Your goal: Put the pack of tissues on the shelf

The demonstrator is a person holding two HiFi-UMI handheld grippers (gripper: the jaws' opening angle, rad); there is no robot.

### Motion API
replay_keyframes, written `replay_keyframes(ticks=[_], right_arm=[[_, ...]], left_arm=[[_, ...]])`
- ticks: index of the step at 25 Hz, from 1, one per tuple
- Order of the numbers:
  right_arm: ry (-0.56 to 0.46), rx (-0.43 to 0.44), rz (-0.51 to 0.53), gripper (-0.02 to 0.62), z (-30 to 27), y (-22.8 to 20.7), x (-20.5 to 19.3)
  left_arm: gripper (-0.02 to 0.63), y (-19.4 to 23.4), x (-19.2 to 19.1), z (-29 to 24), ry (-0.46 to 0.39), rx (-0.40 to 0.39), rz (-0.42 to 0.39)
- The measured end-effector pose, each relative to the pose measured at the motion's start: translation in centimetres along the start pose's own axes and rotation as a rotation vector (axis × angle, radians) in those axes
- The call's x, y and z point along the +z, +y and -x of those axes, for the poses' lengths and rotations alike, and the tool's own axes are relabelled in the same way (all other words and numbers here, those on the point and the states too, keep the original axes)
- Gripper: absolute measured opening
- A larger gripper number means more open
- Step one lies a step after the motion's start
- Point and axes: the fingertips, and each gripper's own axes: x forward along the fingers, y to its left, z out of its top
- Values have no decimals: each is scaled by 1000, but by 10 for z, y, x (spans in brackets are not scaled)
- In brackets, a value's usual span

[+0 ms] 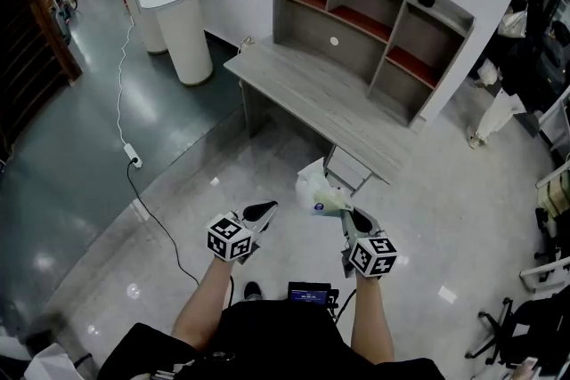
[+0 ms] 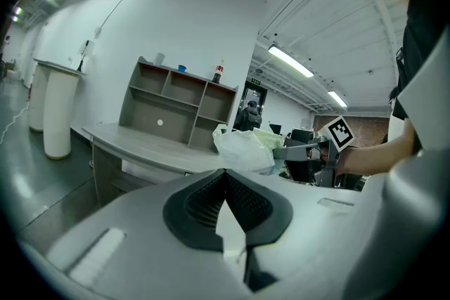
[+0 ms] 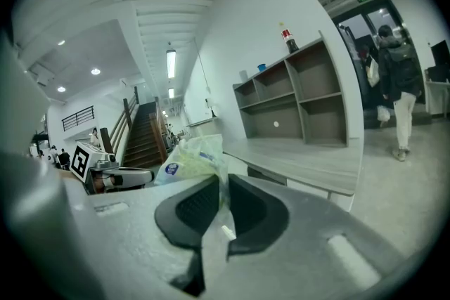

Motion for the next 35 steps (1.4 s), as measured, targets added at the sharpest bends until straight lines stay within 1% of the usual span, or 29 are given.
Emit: replay_keyframes(ticks=[7,16,26,31,35], right_arm=[[3,12,-8,26,0,-7,0],[7,38,-25,26,-3,-28,1],[3,76,-38,25,-2,-60,5],[10,96,-43,26,1,-71,2],[20,97,-53,26,2,-80,-2]], left_arm=[[2,-2,-4,-7,21,7,-1],[2,-7,-8,-24,43,34,-2],[2,-19,-7,-47,37,76,2],[2,-27,-13,-53,36,97,14],[2,-31,-18,-60,40,102,24]])
